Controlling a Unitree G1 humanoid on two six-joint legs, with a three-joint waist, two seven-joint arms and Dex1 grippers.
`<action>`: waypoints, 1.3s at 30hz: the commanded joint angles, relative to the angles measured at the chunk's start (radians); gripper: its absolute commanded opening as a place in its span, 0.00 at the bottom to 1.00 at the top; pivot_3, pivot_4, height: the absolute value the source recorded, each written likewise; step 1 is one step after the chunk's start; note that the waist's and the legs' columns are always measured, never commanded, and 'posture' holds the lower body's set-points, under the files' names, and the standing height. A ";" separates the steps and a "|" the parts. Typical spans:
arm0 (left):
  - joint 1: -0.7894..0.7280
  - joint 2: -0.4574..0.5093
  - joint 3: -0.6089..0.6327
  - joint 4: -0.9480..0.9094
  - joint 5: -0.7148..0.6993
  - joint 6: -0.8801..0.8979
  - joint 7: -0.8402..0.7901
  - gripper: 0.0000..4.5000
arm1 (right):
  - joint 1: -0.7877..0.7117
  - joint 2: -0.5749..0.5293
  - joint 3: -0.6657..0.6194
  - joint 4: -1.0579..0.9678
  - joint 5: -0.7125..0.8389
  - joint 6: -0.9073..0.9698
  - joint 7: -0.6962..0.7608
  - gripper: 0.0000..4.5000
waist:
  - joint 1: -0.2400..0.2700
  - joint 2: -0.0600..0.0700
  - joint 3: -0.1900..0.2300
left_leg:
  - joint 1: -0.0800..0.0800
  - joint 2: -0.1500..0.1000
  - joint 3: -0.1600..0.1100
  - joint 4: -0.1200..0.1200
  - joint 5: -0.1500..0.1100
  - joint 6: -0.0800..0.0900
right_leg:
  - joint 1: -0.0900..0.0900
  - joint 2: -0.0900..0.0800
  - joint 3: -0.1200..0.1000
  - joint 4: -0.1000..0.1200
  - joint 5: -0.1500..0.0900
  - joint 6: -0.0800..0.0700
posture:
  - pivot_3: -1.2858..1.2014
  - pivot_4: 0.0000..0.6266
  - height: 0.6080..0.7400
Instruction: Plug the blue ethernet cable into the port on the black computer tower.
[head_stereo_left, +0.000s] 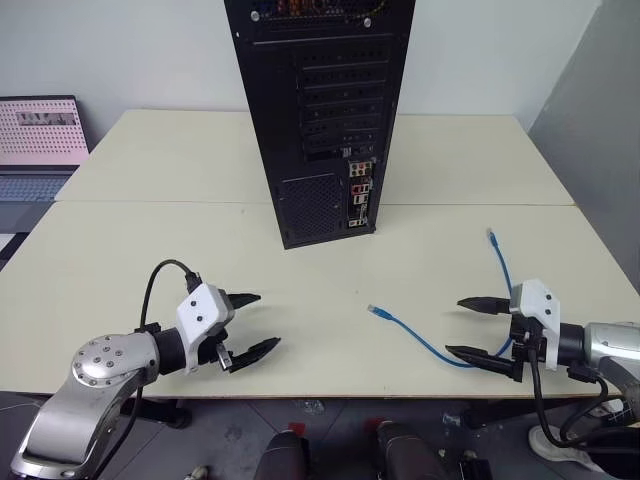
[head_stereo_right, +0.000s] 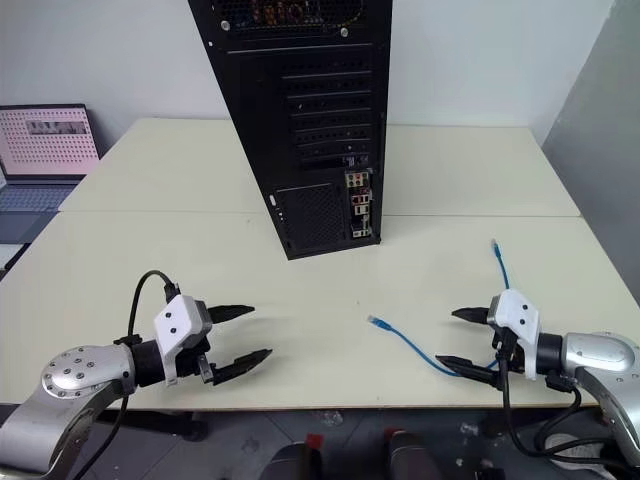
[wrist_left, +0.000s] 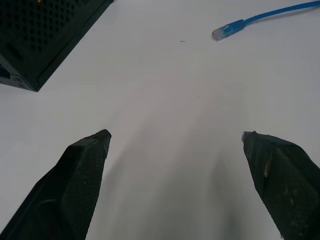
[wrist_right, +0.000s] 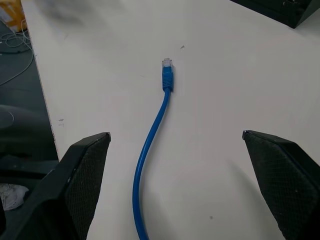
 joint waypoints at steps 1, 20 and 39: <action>-0.002 0.000 -0.010 -0.024 0.014 -0.046 -0.010 1.00 | -0.004 0.001 -0.002 -0.017 -0.005 -0.007 0.007 1.00 | 0.000 0.000 0.000 | 0.000 0.000 0.000 0.000 0.000 0.000 | 0.000 0.000 0.000 0.000 0.000 0.000 | 0.52 0.24 1.00; 0.010 -0.007 -0.061 -0.045 0.042 -0.052 0.001 1.00 | -0.039 0.050 0.011 -0.046 0.000 0.040 -0.040 1.00 | 0.000 0.000 0.000 | 0.000 0.000 0.000 0.000 0.000 0.000 | 0.000 0.000 0.000 0.000 0.000 0.000 | 0.52 0.24 1.00; -0.104 -0.036 -0.164 -0.104 -0.019 0.028 -0.035 1.00 | -0.092 0.317 0.257 0.112 -0.271 -0.131 -0.262 1.00 | 0.000 0.000 0.000 | 0.000 0.000 0.000 0.000 0.000 0.000 | 0.000 0.000 0.000 0.001 0.000 0.000 | 0.52 0.24 1.00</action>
